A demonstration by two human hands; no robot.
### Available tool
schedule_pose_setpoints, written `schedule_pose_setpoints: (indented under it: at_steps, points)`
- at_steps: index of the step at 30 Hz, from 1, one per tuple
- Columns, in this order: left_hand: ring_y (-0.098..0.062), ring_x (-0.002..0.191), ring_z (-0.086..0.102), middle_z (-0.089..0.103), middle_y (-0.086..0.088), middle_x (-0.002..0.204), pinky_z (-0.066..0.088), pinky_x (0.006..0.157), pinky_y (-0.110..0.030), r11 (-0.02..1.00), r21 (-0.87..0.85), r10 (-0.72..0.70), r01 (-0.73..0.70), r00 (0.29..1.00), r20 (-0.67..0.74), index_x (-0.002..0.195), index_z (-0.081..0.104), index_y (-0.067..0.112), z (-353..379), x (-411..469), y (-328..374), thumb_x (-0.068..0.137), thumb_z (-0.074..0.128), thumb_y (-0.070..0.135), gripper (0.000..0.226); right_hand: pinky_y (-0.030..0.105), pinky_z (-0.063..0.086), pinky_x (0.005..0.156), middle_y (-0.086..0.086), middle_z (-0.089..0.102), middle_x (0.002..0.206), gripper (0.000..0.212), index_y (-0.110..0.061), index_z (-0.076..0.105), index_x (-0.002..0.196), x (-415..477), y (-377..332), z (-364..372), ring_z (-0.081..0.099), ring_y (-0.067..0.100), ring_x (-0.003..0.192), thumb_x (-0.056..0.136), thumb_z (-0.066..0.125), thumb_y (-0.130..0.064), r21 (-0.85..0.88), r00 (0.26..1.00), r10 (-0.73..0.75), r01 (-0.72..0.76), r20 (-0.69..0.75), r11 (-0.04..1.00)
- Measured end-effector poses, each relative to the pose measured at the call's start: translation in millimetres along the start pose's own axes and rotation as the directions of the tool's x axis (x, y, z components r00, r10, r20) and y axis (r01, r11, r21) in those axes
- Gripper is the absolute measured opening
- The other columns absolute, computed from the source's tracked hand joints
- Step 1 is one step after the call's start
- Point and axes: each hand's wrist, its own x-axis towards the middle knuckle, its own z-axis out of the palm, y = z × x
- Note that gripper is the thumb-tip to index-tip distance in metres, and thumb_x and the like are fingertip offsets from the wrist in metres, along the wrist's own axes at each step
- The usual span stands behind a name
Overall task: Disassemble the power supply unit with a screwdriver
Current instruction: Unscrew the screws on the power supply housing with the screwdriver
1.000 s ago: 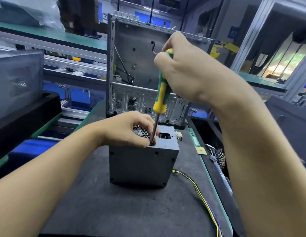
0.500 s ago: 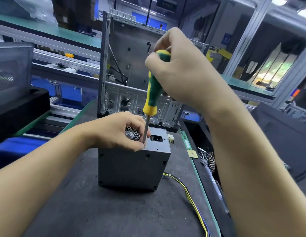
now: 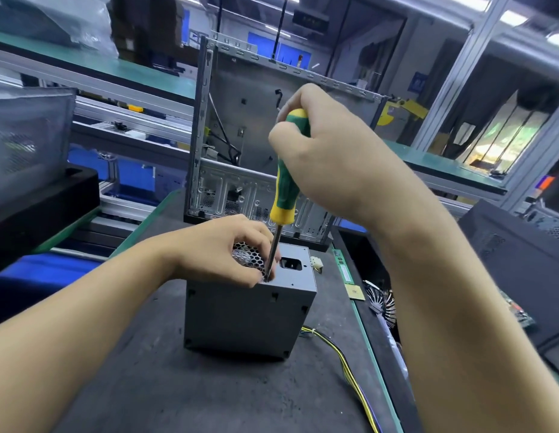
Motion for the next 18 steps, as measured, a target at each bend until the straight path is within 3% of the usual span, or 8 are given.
schedule_pose_setpoints:
  at_steps: [3, 7, 11, 15, 18]
  points:
    - [-0.001, 0.113, 0.054, 0.067, 0.017, 0.107, 0.034, 0.094, -0.006, 1.000, 0.019, -0.023, 0.023, 1.000, 0.005, 0.081, 0.076, 0.023, -0.6, 0.1, -1.0, 0.077, 0.073, 0.001, 0.023, 0.033, 0.042, 0.059, -0.005, 0.056, 0.070, 0.016, -0.021, 0.049, 0.098, -4.4, -0.3, 4.5, 0.051, 0.017, 0.063, 0.094, 0.042, -0.035, -0.004, 0.999, -0.020, 0.020, -0.037, 1.000]
    - [-0.002, 0.115, 0.051, 0.067, 0.020, 0.107, 0.032, 0.100, -0.013, 0.997, 0.066, -0.034, 0.034, 0.999, 0.005, 0.080, 0.076, 0.026, 0.0, 1.1, -1.8, 0.078, 0.075, 0.007, 0.019, 0.038, 0.043, 0.062, -0.004, 0.054, 0.071, 0.040, -0.020, 0.047, 0.096, -6.2, 0.7, 8.7, 0.053, 0.024, 0.072, 0.097, 0.044, -0.060, -0.167, 0.988, -0.084, 0.061, -0.131, 0.984]
    - [-0.006, 0.111, 0.052, 0.067, 0.019, 0.102, 0.035, 0.104, -0.027, 0.997, 0.073, -0.035, 0.035, 0.999, 0.007, 0.077, 0.074, 0.028, 0.0, 2.8, -3.7, 0.077, 0.075, 0.015, 0.013, 0.029, 0.036, 0.059, -0.008, 0.049, 0.070, 0.018, -0.019, 0.052, 0.106, -1.6, 7.5, 3.2, 0.047, 0.010, 0.065, 0.101, 0.051, -0.036, -0.102, 0.995, -0.074, 0.066, -0.074, 0.993]
    - [-0.009, 0.107, 0.052, 0.067, 0.019, 0.094, 0.039, 0.102, -0.035, 0.997, 0.065, -0.041, 0.041, 0.999, 0.011, 0.076, 0.072, 0.024, 0.0, 5.1, -6.3, 0.076, 0.077, 0.025, 0.005, 0.018, 0.034, 0.048, -0.009, 0.053, 0.073, 0.009, -0.025, 0.053, 0.103, -2.0, 7.1, -2.5, 0.046, 0.003, 0.053, 0.097, 0.048, -0.028, -0.008, 1.000, -0.025, 0.025, 0.000, 1.000]
    - [-0.009, 0.105, 0.052, 0.066, 0.018, 0.091, 0.039, 0.100, -0.036, 0.996, 0.072, -0.046, 0.045, 0.999, 0.012, 0.076, 0.071, 0.023, 0.1, 5.4, -8.0, 0.078, 0.079, 0.026, 0.009, 0.021, 0.040, 0.052, -0.008, 0.052, 0.069, 0.011, -0.022, 0.057, 0.097, -0.6, 4.0, -3.1, 0.046, 0.006, 0.053, 0.094, 0.047, -0.027, 0.020, 1.000, -0.005, 0.005, -0.003, 1.000]
